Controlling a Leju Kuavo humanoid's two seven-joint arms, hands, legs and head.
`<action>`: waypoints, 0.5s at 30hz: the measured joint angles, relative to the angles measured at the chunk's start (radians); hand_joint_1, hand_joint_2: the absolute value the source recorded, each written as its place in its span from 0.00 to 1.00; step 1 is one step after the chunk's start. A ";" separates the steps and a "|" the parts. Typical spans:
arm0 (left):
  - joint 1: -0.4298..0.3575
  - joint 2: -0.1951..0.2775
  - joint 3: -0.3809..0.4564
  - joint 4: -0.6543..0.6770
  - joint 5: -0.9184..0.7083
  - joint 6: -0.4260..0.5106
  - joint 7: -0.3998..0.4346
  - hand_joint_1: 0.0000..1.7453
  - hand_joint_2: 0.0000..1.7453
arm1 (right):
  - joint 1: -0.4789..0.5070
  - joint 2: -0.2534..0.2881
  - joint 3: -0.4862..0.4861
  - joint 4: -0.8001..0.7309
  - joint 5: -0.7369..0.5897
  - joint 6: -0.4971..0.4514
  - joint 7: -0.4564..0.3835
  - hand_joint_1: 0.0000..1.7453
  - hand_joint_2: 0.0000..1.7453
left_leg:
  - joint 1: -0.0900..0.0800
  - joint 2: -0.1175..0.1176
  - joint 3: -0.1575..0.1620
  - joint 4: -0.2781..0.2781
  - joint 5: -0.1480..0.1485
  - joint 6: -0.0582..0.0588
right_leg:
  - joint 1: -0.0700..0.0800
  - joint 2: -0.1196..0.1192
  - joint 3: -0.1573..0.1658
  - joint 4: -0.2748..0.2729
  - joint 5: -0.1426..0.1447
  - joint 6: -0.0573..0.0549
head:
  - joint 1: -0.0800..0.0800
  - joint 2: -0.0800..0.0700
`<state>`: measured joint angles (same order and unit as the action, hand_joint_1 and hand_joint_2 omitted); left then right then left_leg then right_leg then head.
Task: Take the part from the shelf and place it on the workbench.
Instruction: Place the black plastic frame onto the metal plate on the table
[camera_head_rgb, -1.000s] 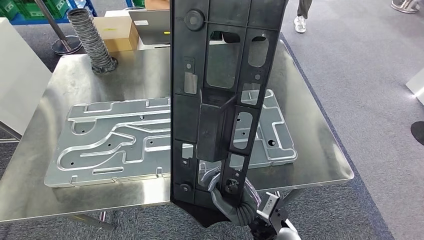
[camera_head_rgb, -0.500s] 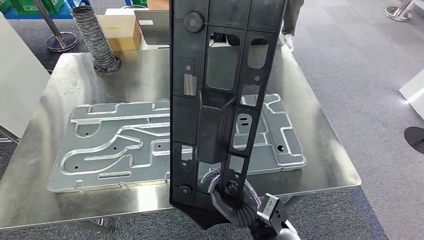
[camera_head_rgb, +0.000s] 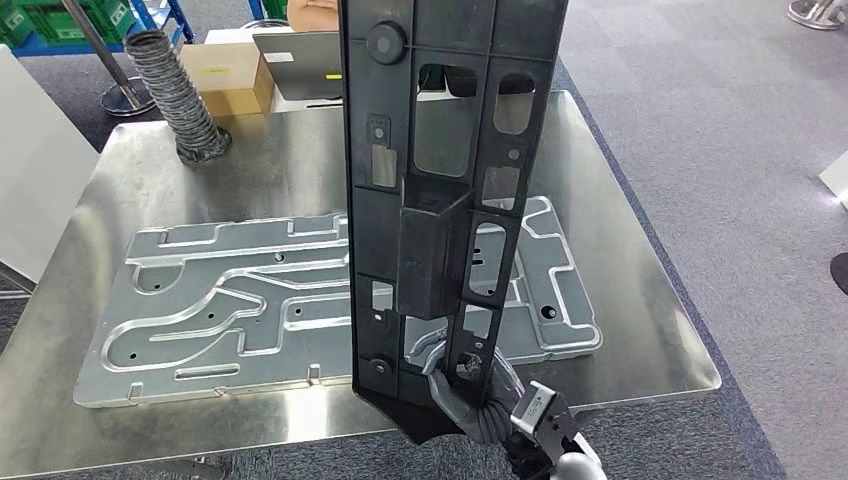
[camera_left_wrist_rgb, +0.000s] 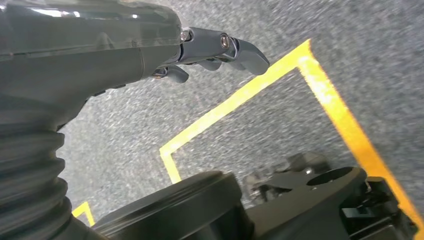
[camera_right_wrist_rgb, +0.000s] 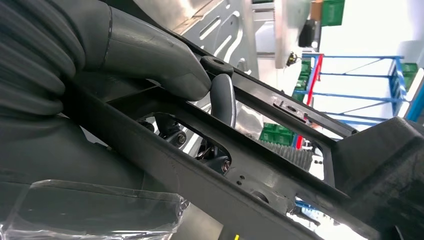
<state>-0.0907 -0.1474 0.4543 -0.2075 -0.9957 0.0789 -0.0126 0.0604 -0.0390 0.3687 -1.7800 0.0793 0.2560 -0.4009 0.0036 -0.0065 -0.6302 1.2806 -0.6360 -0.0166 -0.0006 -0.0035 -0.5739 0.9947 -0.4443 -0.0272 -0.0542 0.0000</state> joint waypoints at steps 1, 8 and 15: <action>-0.001 0.000 0.000 0.000 -0.001 -0.001 -0.002 0.00 1.00 | -0.011 -0.003 -0.007 0.004 -0.002 0.004 0.004 1.00 1.00 | 0.000 0.000 0.002 -0.014 0.025 0.000 | 0.000 0.001 0.004 0.001 -0.003 0.001 | 0.000 0.000; 0.011 -0.001 0.001 0.001 -0.001 0.003 -0.011 0.00 1.00 | -0.171 -0.029 -0.068 0.100 -0.028 0.036 0.022 1.00 1.00 | -0.002 0.000 0.088 -0.270 0.158 0.029 | 0.005 0.012 -0.001 0.016 -0.010 0.027 | 0.000 0.000; 0.016 -0.004 0.004 0.001 0.011 0.010 -0.029 0.00 1.00 | -0.347 -0.075 -0.087 0.238 0.183 -0.070 0.027 1.00 1.00 | 0.005 0.001 0.088 -0.280 0.169 0.049 | -0.011 0.008 -0.148 0.305 -0.127 0.065 | 0.000 0.000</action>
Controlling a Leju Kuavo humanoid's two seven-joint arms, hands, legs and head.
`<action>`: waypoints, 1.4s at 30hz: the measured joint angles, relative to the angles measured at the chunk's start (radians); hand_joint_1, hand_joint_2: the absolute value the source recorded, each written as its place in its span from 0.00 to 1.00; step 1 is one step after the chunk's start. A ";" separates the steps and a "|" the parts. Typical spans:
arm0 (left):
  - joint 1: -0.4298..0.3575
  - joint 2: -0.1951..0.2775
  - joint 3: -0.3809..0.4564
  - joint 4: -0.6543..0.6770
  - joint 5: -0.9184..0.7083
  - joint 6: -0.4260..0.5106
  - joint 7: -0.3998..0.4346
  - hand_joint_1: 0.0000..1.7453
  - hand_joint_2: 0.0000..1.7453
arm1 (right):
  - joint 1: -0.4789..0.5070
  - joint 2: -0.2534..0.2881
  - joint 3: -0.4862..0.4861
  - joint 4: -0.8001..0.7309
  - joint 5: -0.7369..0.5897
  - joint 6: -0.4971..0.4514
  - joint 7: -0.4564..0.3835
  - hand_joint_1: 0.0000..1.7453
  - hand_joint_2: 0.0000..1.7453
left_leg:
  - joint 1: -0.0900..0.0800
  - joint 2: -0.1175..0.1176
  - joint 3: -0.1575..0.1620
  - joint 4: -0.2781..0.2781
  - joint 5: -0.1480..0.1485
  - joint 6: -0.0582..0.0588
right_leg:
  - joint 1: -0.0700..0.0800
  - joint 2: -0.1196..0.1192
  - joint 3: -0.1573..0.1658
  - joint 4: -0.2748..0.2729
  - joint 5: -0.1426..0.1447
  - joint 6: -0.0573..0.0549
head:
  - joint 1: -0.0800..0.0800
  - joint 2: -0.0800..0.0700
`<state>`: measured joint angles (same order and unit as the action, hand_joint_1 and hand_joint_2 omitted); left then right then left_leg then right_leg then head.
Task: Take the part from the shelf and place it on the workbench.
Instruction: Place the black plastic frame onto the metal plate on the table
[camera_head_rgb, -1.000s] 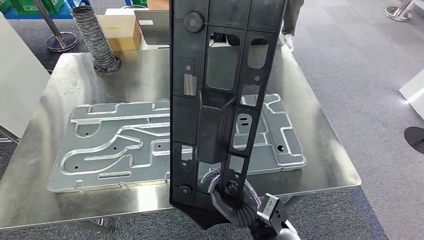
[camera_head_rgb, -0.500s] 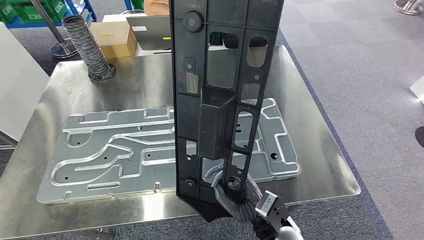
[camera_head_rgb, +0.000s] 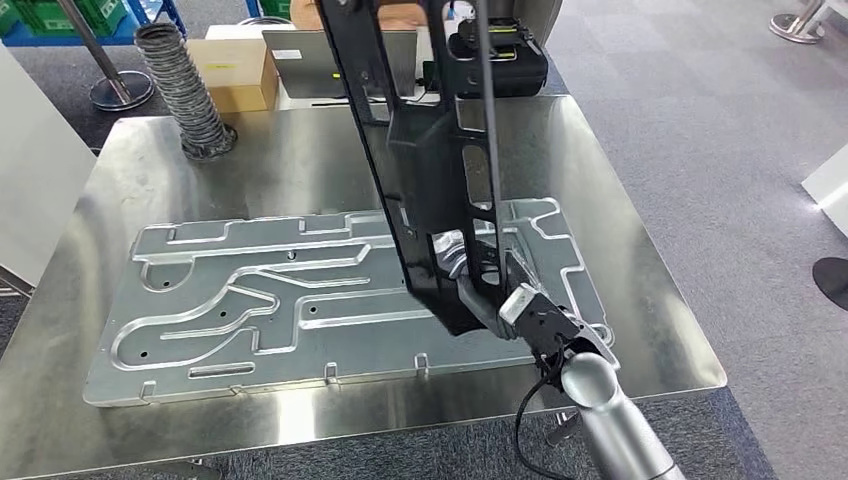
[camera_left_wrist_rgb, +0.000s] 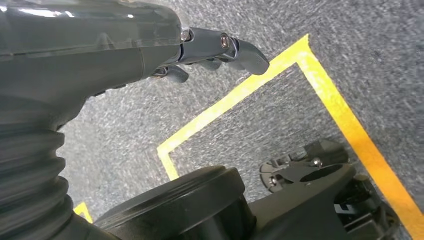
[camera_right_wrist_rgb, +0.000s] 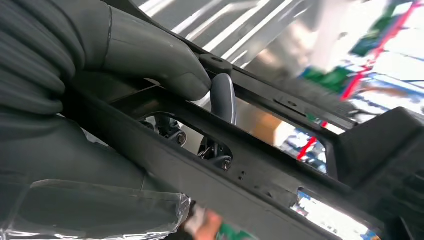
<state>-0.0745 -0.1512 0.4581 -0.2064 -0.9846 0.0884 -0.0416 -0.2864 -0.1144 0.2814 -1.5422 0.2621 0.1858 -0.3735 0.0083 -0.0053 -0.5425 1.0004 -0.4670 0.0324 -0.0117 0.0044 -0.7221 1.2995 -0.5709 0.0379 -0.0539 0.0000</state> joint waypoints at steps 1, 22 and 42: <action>0.000 0.000 0.001 0.000 0.000 0.000 -0.004 0.00 1.00 | -0.017 -0.007 0.000 0.016 0.031 -0.011 0.003 1.00 1.00 | 0.000 -0.001 0.001 0.001 -0.001 0.000 | -0.002 0.000 -0.002 -0.004 0.018 0.001 | 0.000 0.000; -0.034 -0.008 0.015 0.000 0.024 -0.002 -0.049 0.00 1.00 | -0.451 -0.195 0.158 0.273 0.757 -0.363 0.092 1.00 1.00 | -0.005 -0.002 -0.049 0.032 0.016 -0.025 | 0.011 0.000 0.118 -0.280 0.131 -0.035 | 0.000 0.000; -0.032 -0.012 0.021 0.000 0.027 -0.002 -0.051 0.00 1.00 | -0.507 -0.212 0.413 0.499 0.765 -0.435 0.078 1.00 1.00 | -0.002 -0.005 -0.056 0.067 -0.027 -0.041 | 0.000 -0.004 0.107 -0.304 0.158 -0.043 | 0.000 0.000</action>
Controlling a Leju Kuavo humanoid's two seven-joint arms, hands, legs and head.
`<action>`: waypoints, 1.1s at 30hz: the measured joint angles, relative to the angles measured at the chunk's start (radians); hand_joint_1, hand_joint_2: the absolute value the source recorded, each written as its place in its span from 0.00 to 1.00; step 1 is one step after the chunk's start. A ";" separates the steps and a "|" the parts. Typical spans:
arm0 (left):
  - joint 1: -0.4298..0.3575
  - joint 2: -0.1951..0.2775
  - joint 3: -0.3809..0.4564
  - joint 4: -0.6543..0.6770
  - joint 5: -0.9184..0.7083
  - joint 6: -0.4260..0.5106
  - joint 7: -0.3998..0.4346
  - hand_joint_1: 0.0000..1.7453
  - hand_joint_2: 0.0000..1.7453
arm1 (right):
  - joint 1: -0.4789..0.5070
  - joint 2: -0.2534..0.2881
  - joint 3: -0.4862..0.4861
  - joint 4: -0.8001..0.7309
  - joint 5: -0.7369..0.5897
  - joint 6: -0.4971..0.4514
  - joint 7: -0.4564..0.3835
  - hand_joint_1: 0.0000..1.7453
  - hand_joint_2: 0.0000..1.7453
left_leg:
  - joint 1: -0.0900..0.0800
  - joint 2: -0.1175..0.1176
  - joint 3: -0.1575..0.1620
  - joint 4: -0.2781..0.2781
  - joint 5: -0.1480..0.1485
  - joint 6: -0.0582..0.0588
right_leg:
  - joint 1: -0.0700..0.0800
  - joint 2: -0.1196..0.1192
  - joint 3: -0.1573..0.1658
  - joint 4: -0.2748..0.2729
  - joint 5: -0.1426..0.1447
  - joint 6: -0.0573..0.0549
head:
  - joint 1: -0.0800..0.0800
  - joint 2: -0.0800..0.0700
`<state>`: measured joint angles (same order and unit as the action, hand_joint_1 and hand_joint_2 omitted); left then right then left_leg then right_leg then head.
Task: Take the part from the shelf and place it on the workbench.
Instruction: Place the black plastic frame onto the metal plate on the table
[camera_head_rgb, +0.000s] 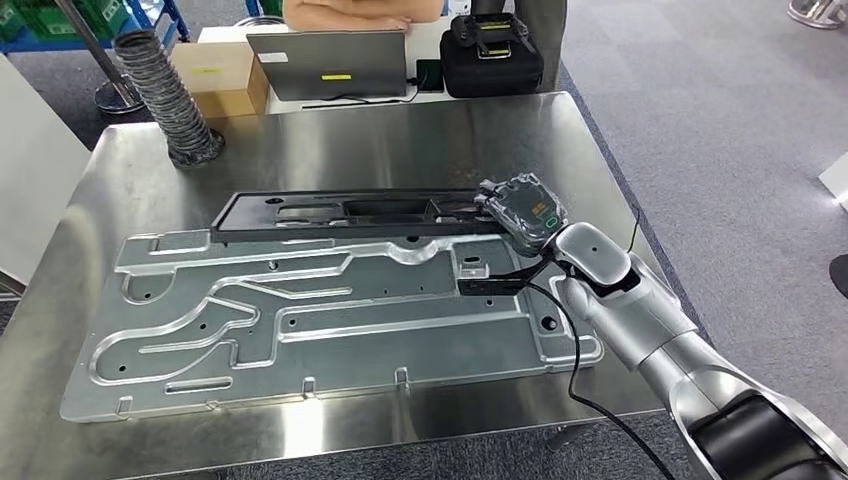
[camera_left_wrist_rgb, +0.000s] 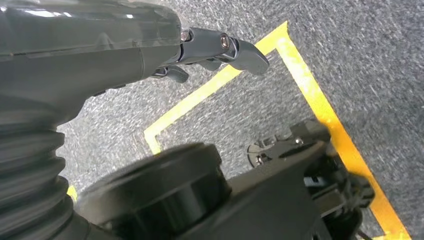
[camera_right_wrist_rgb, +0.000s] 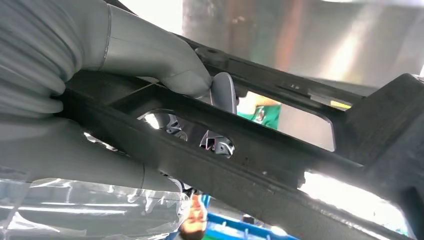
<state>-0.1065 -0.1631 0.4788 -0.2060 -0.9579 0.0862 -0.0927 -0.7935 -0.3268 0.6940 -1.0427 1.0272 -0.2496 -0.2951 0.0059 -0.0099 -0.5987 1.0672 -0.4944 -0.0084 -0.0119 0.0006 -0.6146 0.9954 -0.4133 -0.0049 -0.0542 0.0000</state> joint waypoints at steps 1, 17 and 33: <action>0.000 0.000 0.000 0.000 -0.001 0.000 0.000 0.00 1.00 | 0.004 0.001 0.007 0.004 -0.006 0.000 -0.001 1.00 1.00 | 0.001 0.002 -0.027 0.058 -0.029 -0.003 | 0.001 -0.001 0.002 -0.002 -0.001 -0.004 | 0.000 0.000; -0.004 0.005 -0.006 0.000 -0.026 0.006 0.000 0.00 0.75 | 0.045 0.011 0.045 0.014 -0.045 0.016 0.011 0.00 0.00 | 0.002 0.003 0.009 -0.062 0.062 0.042 | 0.003 0.003 -0.060 0.167 -0.105 0.041 | 0.000 0.000; -0.004 0.005 -0.003 0.000 0.006 -0.005 0.036 0.00 0.00 | 0.035 -0.004 0.053 0.015 -0.083 0.033 0.003 0.00 0.00 | -0.001 0.004 -0.057 0.129 -0.069 -0.003 | 0.001 -0.004 0.011 0.002 -0.002 -0.006 | 0.000 0.000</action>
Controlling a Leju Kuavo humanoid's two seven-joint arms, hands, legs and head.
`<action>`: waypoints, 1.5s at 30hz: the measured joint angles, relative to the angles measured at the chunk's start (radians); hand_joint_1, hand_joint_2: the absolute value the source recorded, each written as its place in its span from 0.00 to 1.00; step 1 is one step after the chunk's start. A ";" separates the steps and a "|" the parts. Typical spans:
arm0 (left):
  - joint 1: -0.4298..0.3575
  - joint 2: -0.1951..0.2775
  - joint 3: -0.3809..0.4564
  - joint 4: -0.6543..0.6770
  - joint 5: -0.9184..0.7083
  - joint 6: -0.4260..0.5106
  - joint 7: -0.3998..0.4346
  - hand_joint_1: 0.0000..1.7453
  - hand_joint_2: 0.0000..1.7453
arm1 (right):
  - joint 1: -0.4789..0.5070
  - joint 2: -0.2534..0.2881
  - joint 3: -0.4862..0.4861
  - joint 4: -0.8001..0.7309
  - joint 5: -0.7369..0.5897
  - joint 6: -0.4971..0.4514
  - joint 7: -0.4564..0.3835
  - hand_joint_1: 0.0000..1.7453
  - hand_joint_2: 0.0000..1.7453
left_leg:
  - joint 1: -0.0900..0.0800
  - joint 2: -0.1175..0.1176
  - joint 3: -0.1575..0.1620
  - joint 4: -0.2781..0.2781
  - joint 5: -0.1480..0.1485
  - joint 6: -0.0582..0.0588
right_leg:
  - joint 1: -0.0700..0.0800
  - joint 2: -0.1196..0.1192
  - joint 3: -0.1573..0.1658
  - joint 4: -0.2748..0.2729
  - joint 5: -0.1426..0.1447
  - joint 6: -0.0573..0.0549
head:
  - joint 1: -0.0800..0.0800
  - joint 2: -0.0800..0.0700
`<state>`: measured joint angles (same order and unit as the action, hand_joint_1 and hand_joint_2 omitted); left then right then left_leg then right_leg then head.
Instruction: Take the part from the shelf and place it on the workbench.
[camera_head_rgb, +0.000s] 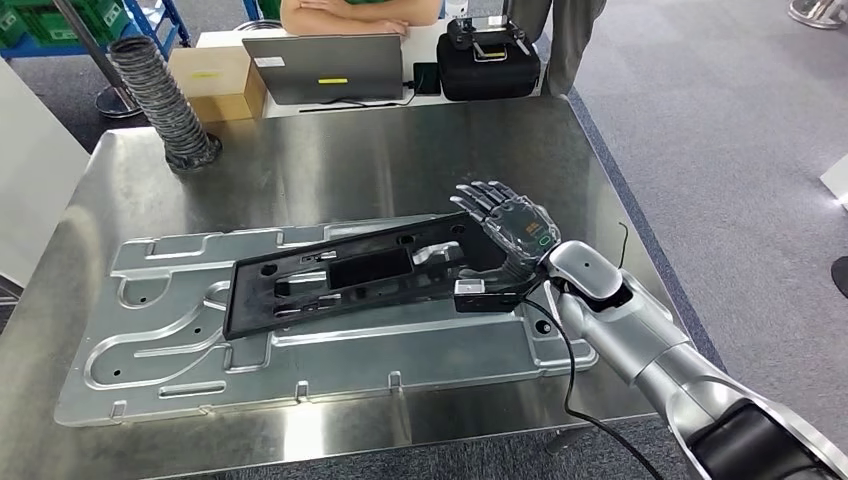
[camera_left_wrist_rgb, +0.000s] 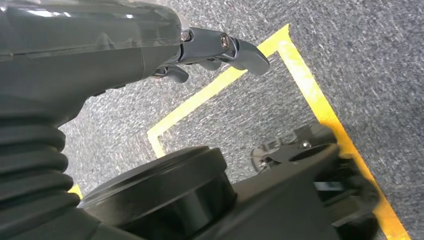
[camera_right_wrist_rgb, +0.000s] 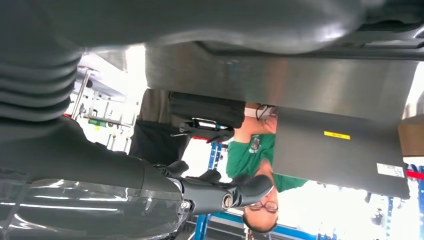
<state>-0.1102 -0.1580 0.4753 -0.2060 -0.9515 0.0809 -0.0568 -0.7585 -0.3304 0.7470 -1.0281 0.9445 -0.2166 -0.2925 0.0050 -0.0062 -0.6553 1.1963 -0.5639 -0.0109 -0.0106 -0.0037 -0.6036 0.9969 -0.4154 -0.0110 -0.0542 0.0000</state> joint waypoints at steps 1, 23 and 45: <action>0.001 0.000 0.001 0.000 0.001 -0.001 0.002 0.00 0.00 | 0.001 0.000 0.001 0.000 -0.001 0.000 -0.001 0.00 0.00 | 0.000 0.000 -0.026 0.063 -0.027 -0.002 | 0.001 -0.001 -0.003 0.001 0.001 -0.001 | 0.000 0.000; -0.002 0.002 0.007 0.000 0.007 -0.006 0.008 0.00 0.00 | -0.003 0.000 0.006 0.000 -0.018 0.001 -0.004 0.00 0.00 | -0.003 0.002 -0.014 -0.178 0.203 0.038 | 0.004 0.004 0.092 0.031 -0.098 0.042 | 0.000 0.000; -0.005 0.003 0.012 0.000 0.002 -0.012 0.010 0.00 0.00 | 0.001 -0.006 0.013 0.006 -0.027 0.000 -0.004 0.00 0.00 | 0.002 0.008 0.119 -0.198 0.098 0.050 | -0.002 -0.001 -0.115 0.111 -0.039 0.052 | -0.001 0.000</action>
<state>-0.1147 -0.1546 0.4871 -0.2060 -0.9497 0.0685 -0.0464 -0.7576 -0.3364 0.7595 -1.0224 0.9172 -0.2167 -0.2970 0.0070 0.0017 -0.5365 0.9982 -0.4662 0.0392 -0.0130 -0.0043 -0.7183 1.1081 -0.4545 0.0413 -0.0549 0.0000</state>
